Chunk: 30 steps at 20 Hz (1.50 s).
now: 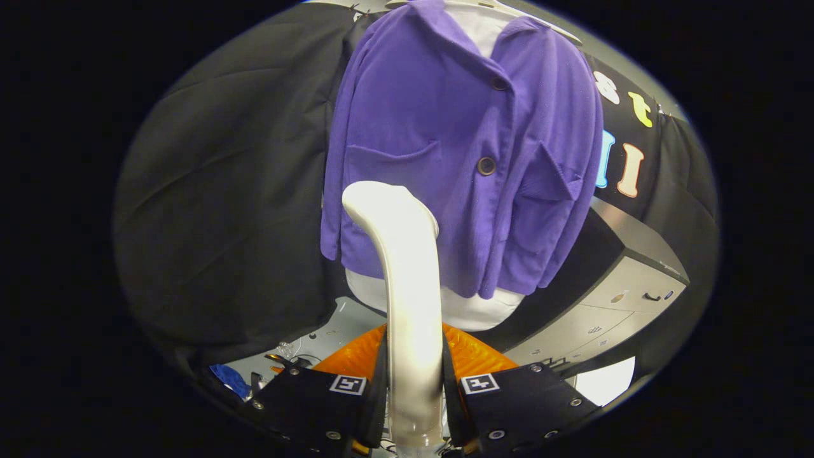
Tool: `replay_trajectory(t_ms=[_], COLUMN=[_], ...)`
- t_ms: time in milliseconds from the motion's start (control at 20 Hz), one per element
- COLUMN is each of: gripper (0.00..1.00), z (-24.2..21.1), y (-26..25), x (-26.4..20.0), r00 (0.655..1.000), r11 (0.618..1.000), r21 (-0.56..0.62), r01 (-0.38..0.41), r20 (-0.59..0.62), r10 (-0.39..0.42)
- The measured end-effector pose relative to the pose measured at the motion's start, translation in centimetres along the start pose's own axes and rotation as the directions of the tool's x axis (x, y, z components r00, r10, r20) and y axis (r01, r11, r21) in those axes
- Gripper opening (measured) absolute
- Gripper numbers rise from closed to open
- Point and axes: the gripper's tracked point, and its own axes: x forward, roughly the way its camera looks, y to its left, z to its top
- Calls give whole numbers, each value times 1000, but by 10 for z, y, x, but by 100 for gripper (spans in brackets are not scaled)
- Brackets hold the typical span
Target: Iron the clothes twice with a garment steamer, once on the left side and once on the right side.
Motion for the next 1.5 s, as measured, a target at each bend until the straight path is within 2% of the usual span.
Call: replay_trajectory(t_ms=[200,300,550,700,800,950,1000,1150,1250,1400,1500], gripper=[40,40,40,39,39,39,39,39,39,39,40], z=[26,38,74,96,103,117,118,111,96,73,61], y=[-46,-71,-130,-164,-175,-208,-216,-235,-244,-236,-224], x=[-40,-65,-140,-187,-213,-257,-266,-283,-287,-286,-281], r00=[998,993,959,908,874,804,791,776,776,798,826], r11=[1000,997,991,994,994,989,988,982,975,976,979], r21=[25,80,131,100,93,114,129,181,212,201,194], r01=[-9,-14,-3,48,48,91,90,55,61,86,65], r20=[65,118,281,411,478,578,593,611,605,572,540], r10=[8,4,-34,-85,-87,-141,-149,-156,-180,-188,-162])
